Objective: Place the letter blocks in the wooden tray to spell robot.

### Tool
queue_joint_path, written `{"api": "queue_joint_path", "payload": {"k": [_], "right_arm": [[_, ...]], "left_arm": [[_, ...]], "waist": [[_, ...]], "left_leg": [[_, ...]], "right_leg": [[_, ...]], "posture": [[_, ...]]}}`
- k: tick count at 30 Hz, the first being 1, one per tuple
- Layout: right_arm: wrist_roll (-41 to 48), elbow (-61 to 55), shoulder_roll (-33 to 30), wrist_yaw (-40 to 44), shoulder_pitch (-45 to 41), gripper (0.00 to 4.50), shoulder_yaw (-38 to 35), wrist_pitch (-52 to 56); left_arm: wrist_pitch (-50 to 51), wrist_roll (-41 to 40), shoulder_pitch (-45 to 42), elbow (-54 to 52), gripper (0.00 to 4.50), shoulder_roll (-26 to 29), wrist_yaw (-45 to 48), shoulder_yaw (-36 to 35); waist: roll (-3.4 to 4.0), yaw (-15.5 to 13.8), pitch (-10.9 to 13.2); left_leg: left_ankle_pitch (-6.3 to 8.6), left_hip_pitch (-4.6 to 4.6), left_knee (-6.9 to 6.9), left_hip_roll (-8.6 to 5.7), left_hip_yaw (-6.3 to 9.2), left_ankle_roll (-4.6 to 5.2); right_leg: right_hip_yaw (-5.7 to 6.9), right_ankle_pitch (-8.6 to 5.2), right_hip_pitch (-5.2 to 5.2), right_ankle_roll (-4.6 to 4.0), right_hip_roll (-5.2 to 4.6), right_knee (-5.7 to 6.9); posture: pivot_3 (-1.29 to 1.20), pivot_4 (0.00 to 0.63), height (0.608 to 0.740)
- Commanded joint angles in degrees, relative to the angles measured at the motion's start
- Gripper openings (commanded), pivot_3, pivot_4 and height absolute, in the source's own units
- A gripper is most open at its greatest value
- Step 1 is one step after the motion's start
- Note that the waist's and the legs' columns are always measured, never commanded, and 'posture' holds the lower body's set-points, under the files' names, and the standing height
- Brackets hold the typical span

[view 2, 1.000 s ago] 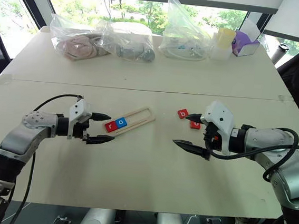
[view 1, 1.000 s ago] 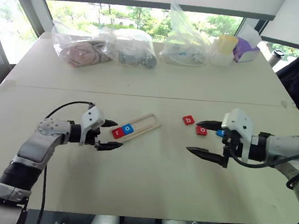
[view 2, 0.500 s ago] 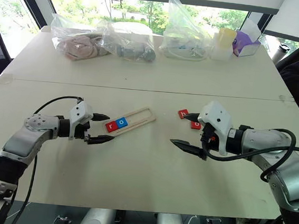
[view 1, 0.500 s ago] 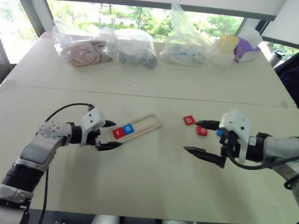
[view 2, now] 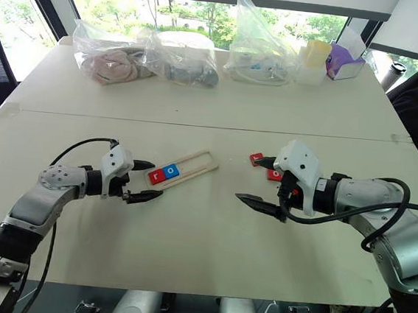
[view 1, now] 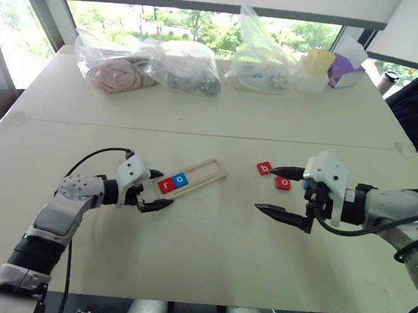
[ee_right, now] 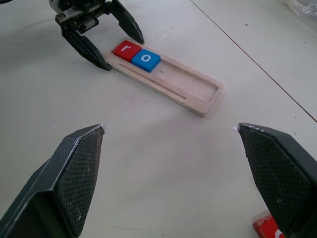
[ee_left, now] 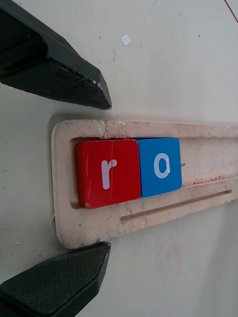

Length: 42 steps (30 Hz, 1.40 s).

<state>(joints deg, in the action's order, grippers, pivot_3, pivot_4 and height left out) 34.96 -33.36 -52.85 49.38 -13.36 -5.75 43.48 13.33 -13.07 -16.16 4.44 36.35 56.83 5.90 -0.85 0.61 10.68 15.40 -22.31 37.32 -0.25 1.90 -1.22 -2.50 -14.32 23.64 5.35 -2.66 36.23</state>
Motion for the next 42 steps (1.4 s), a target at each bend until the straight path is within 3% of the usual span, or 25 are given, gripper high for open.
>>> {"api": "queue_joint_path", "payload": {"k": [1,3,7,8,14,21,30,42], "right_arm": [[0.02,-0.66,0.33,-0.34,-0.91,4.45,-0.43,-0.79],[0.00,-0.58,0.33,-0.43,-1.06,4.45,-0.41,-0.83],[-0.03,-0.42,0.42,-0.61,-1.27,4.50,-0.36,-1.03],[-0.05,-0.39,0.41,-0.64,-1.28,4.50,-0.34,-1.08],[-0.22,-0.10,0.29,-0.65,-1.61,4.50,-0.23,-1.16],[-0.79,0.63,-0.37,-0.13,-2.22,4.50,-0.54,-1.52],[-0.07,-1.17,-1.83,-0.16,-0.04,4.50,-3.35,-0.15],[1.27,-4.01,-2.71,-1.18,2.92,4.50,-6.43,2.06]], "left_arm": [[1.00,0.53,0.92,0.42,4.50,0.76,0.02,-0.36],[1.52,0.43,1.23,-0.10,4.50,0.91,0.12,-0.30],[2.49,0.33,1.81,-1.56,3.23,1.04,-0.03,-0.17],[2.73,0.31,1.95,-1.94,3.12,1.05,-0.10,-0.12],[1.25,1.68,2.15,-2.95,3.12,1.14,0.04,1.16],[-0.64,0.00,-0.48,-6.95,3.12,0.27,7.06,5.49],[-4.83,3.38,-4.73,-3.11,3.12,-4.23,10.18,12.16],[-9.83,6.65,-5.94,0.13,3.12,-5.47,11.63,15.03]], "waist": [[0.00,0.01,0.00],[0.01,0.02,-0.01],[0.02,0.08,-0.01],[0.02,0.10,-0.01],[0.02,0.04,-0.02],[0.02,-0.23,-0.01],[0.01,-0.04,-0.01],[0.02,-0.12,-0.02]], "left_leg": [[0.00,0.00,0.00,0.00,0.00,0.00],[0.00,0.01,0.00,0.00,0.00,0.00],[0.00,0.01,-0.01,0.00,0.00,0.00],[0.00,0.02,-0.01,0.00,0.00,0.00],[0.00,0.02,-0.01,0.00,-0.01,0.00],[0.00,-0.02,0.00,-0.02,-0.01,0.00],[0.00,-0.02,0.01,-0.02,-0.05,0.00],[0.00,0.01,0.06,-0.03,-0.05,0.00]], "right_leg": [[0.00,0.00,0.00,0.00,0.00,0.00],[0.00,0.00,-0.01,0.00,0.00,0.00],[0.00,0.00,-0.01,0.00,0.00,0.00],[0.00,0.00,-0.01,0.00,0.00,0.00],[-0.01,0.00,-0.01,0.00,0.00,0.00],[0.00,0.00,-0.01,0.00,-0.02,-0.01],[0.00,0.00,-0.01,0.00,0.02,0.00],[0.00,0.01,-0.07,0.02,0.03,0.00]], "posture": [[0.00,0.150,0.740],[0.00,0.150,0.740],[0.00,0.150,0.740],[0.00,0.150,0.740],[0.00,0.150,0.740],[0.00,0.150,0.740],[0.00,0.150,0.740],[0.00,0.150,0.740]]}}
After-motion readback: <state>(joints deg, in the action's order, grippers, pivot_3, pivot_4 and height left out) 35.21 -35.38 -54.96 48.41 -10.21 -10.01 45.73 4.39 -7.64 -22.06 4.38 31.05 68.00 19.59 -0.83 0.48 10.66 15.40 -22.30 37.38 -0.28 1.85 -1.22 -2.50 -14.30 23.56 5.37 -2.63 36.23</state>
